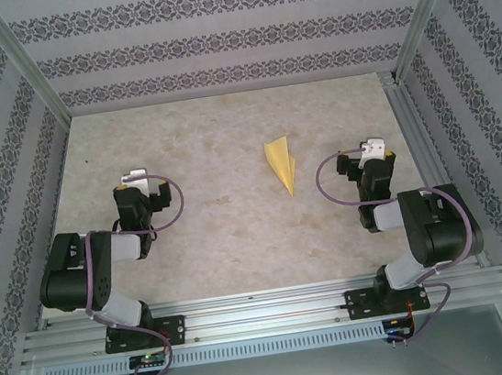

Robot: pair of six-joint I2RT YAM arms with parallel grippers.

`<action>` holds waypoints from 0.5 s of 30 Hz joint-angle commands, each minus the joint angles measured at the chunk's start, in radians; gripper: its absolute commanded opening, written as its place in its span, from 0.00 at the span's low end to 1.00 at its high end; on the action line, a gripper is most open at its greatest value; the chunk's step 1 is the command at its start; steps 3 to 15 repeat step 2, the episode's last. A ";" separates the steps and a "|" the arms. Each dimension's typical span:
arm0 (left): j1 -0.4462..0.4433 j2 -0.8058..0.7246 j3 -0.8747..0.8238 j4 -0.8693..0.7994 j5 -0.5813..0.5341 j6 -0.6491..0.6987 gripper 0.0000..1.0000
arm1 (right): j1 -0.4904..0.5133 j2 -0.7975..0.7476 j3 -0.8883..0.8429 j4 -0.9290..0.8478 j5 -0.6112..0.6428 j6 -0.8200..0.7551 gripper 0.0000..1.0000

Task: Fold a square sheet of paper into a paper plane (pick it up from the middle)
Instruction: Reset both arms

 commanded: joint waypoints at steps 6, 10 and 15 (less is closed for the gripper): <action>0.001 0.000 0.012 0.044 0.026 0.021 1.00 | -0.007 -0.001 0.017 0.049 -0.007 0.016 0.98; 0.001 0.000 0.012 0.044 0.026 0.021 1.00 | -0.007 -0.001 0.017 0.049 -0.007 0.016 0.98; 0.001 0.000 0.012 0.044 0.026 0.021 1.00 | -0.007 -0.001 0.017 0.049 -0.007 0.016 0.98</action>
